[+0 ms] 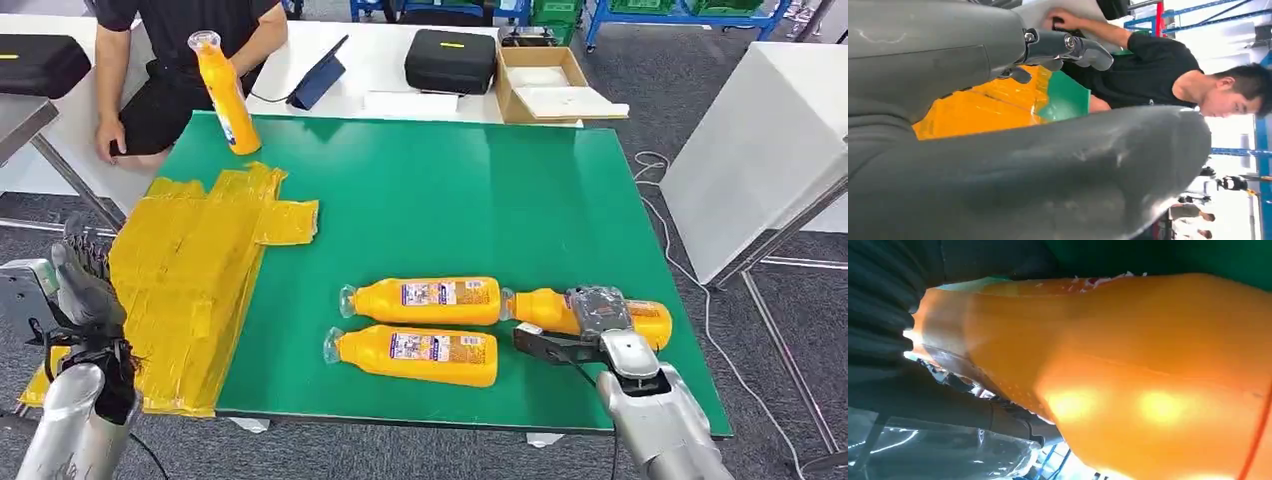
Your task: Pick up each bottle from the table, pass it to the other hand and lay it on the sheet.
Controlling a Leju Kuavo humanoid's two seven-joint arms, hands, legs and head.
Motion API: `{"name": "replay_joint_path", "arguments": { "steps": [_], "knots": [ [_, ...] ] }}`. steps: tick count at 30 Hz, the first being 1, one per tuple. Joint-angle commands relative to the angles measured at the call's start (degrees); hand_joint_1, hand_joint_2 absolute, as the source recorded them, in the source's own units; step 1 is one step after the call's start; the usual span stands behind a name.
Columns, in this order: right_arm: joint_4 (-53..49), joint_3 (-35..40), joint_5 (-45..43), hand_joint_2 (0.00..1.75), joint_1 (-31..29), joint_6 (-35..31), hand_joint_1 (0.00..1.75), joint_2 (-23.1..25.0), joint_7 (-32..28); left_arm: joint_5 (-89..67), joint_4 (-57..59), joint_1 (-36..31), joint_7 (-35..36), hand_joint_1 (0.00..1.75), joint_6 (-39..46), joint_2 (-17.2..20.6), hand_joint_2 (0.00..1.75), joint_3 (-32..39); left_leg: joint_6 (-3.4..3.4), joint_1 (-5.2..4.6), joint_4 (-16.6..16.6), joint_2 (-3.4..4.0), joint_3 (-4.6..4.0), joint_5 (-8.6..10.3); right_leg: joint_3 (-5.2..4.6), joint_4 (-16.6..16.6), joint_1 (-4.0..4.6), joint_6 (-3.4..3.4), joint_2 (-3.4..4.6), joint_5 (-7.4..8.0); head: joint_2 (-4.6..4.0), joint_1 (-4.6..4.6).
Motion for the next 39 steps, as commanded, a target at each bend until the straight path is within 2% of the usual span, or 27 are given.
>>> {"name": "replay_joint_path", "arguments": {
  "steps": [1, 2, 4, 5, 6, 7, 8, 10, 11, 12, 15, 18, 20, 21, 22, 23, 24, 25, 27, 28, 29, 30, 33, 34, 37, 38, 39],
  "knots": [
    [9.51, 4.89, -1.26, 1.75, 5.25, 0.61, 1.75, 1.51, -1.09, 0.27, 4.73, -3.61, -0.06, 0.00, 0.21, -1.50, 0.00, -1.40, -0.18, 0.16, -0.05, -0.22, 0.00, 0.09, 0.11, -0.11, 0.14, -0.08, -0.27, 0.05, 0.00, -0.02],
    [9.51, 4.89, -1.26, 1.75, 5.25, 0.61, 1.75, 1.51, -1.09, 0.27, 4.73, -3.61, -0.06, 0.00, 0.21, -1.50, 0.00, -1.40, -0.31, 0.15, -0.16, -0.44, -0.18, 0.22, -0.07, -0.19, 0.12, -0.13, -0.50, 0.10, 0.00, 0.00],
    [10.29, 5.47, -2.19, 1.75, 5.04, 0.61, 1.75, 1.53, -1.20, 0.34, 4.80, -3.57, -0.10, 0.00, 0.17, -1.81, 0.00, -1.25, -0.35, 0.27, 0.07, -0.18, 0.17, -0.07, 0.25, 0.00, 0.16, -0.27, -0.20, -0.08, 0.00, 0.00],
    [10.46, 5.77, -2.21, 1.75, 5.22, 0.53, 1.75, 1.38, -1.18, 0.34, 4.60, -3.38, -0.11, 0.00, 0.16, -2.05, 0.00, -1.24, -0.51, 0.24, -0.16, -0.53, -0.29, 0.20, -0.15, -0.17, 0.11, -0.32, -0.59, 0.06, 0.00, 0.00],
    [11.04, 5.85, -2.64, 1.75, 4.98, 0.91, 1.75, 1.51, -1.09, 0.30, 4.82, -3.80, -0.15, 0.00, 0.18, -2.15, 0.00, -1.30, -0.36, 0.32, 0.12, -0.16, 0.24, -0.17, 0.32, 0.07, 0.23, -0.39, -0.18, -0.11, 0.00, 0.00],
    [11.45, 6.21, -2.79, 1.75, 5.04, 0.99, 0.00, 1.41, -0.92, 0.21, 4.80, -3.80, -0.21, 0.00, 0.25, -2.43, 0.00, -1.38, -0.34, 0.31, 0.17, -0.10, 0.29, -0.27, 0.42, 0.10, 0.26, -0.41, -0.12, -0.20, 0.00, 0.00],
    [12.08, 6.45, -3.35, 1.75, 4.87, 1.35, 0.00, 1.30, -0.37, 0.08, 4.48, -3.77, -0.28, 0.00, 0.34, -2.73, 0.00, -1.41, -0.43, 0.35, 0.17, -0.22, -0.05, -0.14, 0.12, 0.11, 0.28, -0.43, -0.25, -0.11, 0.00, -0.04],
    [12.36, 6.68, -3.59, 1.75, 5.08, 1.38, 0.00, 0.58, -0.37, -0.20, 4.46, -4.13, -0.24, 0.00, 0.56, -3.16, 0.00, -1.68, -0.36, 0.40, 0.16, 0.07, 0.42, -0.31, 0.50, 0.07, 0.30, -0.42, 0.08, -0.21, 0.00, 0.00],
    [12.35, 6.70, -3.63, 1.75, 5.06, 1.36, 0.00, 0.42, -0.41, -0.22, 4.52, -4.28, -0.23, 0.00, 0.61, -3.16, 0.00, -1.69, -0.50, 0.37, 0.05, -0.32, -0.22, -0.02, -0.05, 0.01, 0.25, -0.44, -0.35, -0.05, 0.00, 0.02],
    [12.04, 6.90, -4.03, 1.75, 5.11, 1.21, 0.00, 0.08, -0.54, -0.22, 4.95, -4.65, -0.20, 0.00, 0.62, -3.03, 0.00, -1.76, -0.39, 0.41, 0.14, 0.15, 0.28, -0.22, 0.32, 0.06, 0.29, -0.42, 0.07, -0.13, 0.00, -0.09],
    [11.88, 7.04, -4.36, 1.75, 4.74, 1.34, 0.00, -0.42, -0.51, -0.20, 5.25, -4.81, -0.19, 0.00, 0.59, -2.74, 0.00, -1.73, -0.47, 0.44, 0.21, -0.12, -0.16, -0.05, -0.07, 0.12, 0.31, -0.44, -0.23, -0.07, 0.00, 0.00],
    [10.76, 6.85, -5.60, 1.75, 4.34, 0.78, 0.00, -1.54, 0.01, -0.08, 6.25, -5.03, -0.22, 0.00, 0.42, -2.39, 0.00, -1.85, -0.43, 0.42, 0.14, 0.06, 0.08, -0.09, 0.11, 0.08, 0.32, -0.43, -0.05, -0.11, 0.00, 0.02],
    [9.77, 6.90, -6.15, 1.75, 4.21, 0.82, 0.00, -2.63, -0.01, 0.07, 6.66, -5.16, -0.36, 0.00, 0.36, -2.39, 0.00, -1.93, -0.51, 0.35, 0.12, -0.27, -0.45, 0.10, -0.34, 0.11, 0.25, -0.43, -0.40, -0.03, 0.00, -0.02],
    [9.67, 6.91, -6.23, 1.75, 4.17, 0.91, 0.00, -2.76, -0.03, 0.08, 6.67, -5.19, -0.37, 0.00, 0.34, -2.38, 0.00, -1.96, -0.42, 0.38, 0.21, 0.00, 0.10, -0.09, 0.14, 0.16, 0.29, -0.42, -0.10, -0.11, 0.00, -0.02],
    [9.67, 6.91, -6.23, 1.75, 4.17, 0.91, 0.00, -2.76, -0.03, 0.08, 6.67, -5.19, -0.37, 0.00, 0.34, -2.38, 0.00, -1.96, -0.48, 0.37, 0.29, -0.18, -0.27, -0.01, -0.20, 0.25, 0.28, -0.43, -0.30, -0.09, 0.00, 0.02],
    [9.67, 6.91, -6.23, 1.75, 4.17, 0.91, 0.00, -2.76, -0.03, 0.08, 6.67, -5.19, -0.37, 0.00, 0.34, -2.38, 0.00, -1.96, -0.39, 0.40, 0.25, 0.04, 0.08, -0.12, 0.11, 0.18, 0.31, -0.43, -0.06, -0.11, 0.00, -0.04],
    [9.67, 6.91, -6.23, 1.75, 4.17, 0.91, 0.00, -2.76, -0.03, 0.08, 6.67, -5.19, -0.37, 0.00, 0.34, -2.38, 0.00, -1.96, -0.42, 0.38, 0.23, -0.11, -0.20, -0.01, -0.12, 0.17, 0.28, -0.43, -0.22, -0.06, 0.00, -0.04],
    [9.67, 6.95, -6.23, 1.75, 4.26, 0.90, 0.00, -2.68, -0.03, 0.08, 6.66, -5.19, -0.37, 0.00, 0.34, -2.40, 0.00, -1.97, -0.33, 0.38, 0.14, 0.11, 0.22, -0.10, 0.27, 0.06, 0.30, -0.41, 0.03, -0.10, 0.00, 0.02],
    [9.66, 6.96, -6.24, 1.75, 4.30, 0.89, 0.00, -2.66, 0.00, 0.08, 6.65, -5.20, -0.37, 0.00, 0.34, -2.41, 0.00, -1.98, -0.42, 0.35, 0.09, -0.19, -0.19, 0.05, -0.07, 0.03, 0.27, -0.42, -0.29, -0.07, 0.00, -0.04],
    [8.97, 6.77, -6.84, 1.75, 4.34, 0.61, 0.00, -3.28, 0.57, 0.13, 6.73, -5.20, -0.39, 0.00, 0.21, -2.33, 0.00, -2.15, -0.31, 0.36, 0.07, 0.00, 0.13, -0.03, 0.25, -0.02, 0.29, -0.40, -0.06, -0.09, 0.00, -0.02],
    [8.45, 6.72, -6.97, 1.75, 4.30, 0.49, 0.00, -4.11, 0.47, 0.16, 6.95, -5.34, -0.39, 0.00, 0.17, -2.30, 0.00, -2.24, -0.35, 0.37, 0.08, -0.12, -0.06, 0.04, 0.07, -0.03, 0.29, -0.41, -0.19, -0.07, 0.00, 0.00],
    [7.10, 6.33, -7.84, 0.00, 4.78, 0.65, 0.00, -5.09, 0.14, 0.37, 7.60, -5.66, -0.54, 0.00, 0.07, -2.12, 0.00, -2.49, -0.36, 0.37, 0.13, 0.05, 0.27, -0.04, 0.36, -0.01, 0.29, -0.41, -0.01, -0.16, 0.00, -0.02],
    [1.02, 5.00, -10.82, 0.00, 6.86, 1.99, 0.00, -9.00, -2.40, 1.50, 9.95, -6.59, -1.52, 0.00, -0.28, -1.07, 0.00, -3.50, -0.45, 0.32, -0.01, -0.40, -0.12, 0.20, 0.11, -0.17, 0.25, -0.40, -0.48, -0.06, 0.00, 0.00],
    [-1.26, 4.90, -10.94, 0.00, 7.45, 3.36, 0.00, -10.01, -2.17, 1.87, 10.46, -6.78, -1.81, 0.00, -0.38, -0.84, 0.00, -3.77, -0.36, 0.31, 0.13, -0.11, 0.36, -0.06, 0.50, -0.06, 0.25, -0.39, -0.17, -0.24, 0.00, -0.04],
    [-6.51, 3.48, -11.63, 0.00, 9.24, 5.29, 0.00, -11.35, -1.77, 2.32, 10.77, -6.97, -2.10, 0.00, -0.44, -0.65, 0.00, -4.03, -0.25, 0.24, 0.10, -0.28, 0.45, -0.13, 0.66, -0.11, 0.18, -0.29, -0.30, -0.32, 0.00, -0.02],
    [-10.79, 1.86, -12.64, 0.00, 11.21, 6.42, 0.00, -12.19, -1.47, 2.48, 10.99, -7.08, -2.11, 0.00, -0.54, -0.64, 0.00, -4.25, -0.40, 0.20, -0.09, -0.78, -0.13, 0.14, 0.20, -0.25, 0.13, -0.32, -0.84, -0.22, 0.00, -0.02],
    [-12.70, 1.36, -12.80, 0.00, 12.16, 6.92, 0.00, -12.60, -0.97, 2.58, 11.03, -7.11, -2.14, 0.00, -0.51, -0.67, 0.00, -4.25, -0.19, 0.20, -0.02, -0.53, 0.39, -0.07, 0.73, -0.23, 0.16, -0.28, -0.60, -0.31, 0.00, -0.02]
  ]
}}
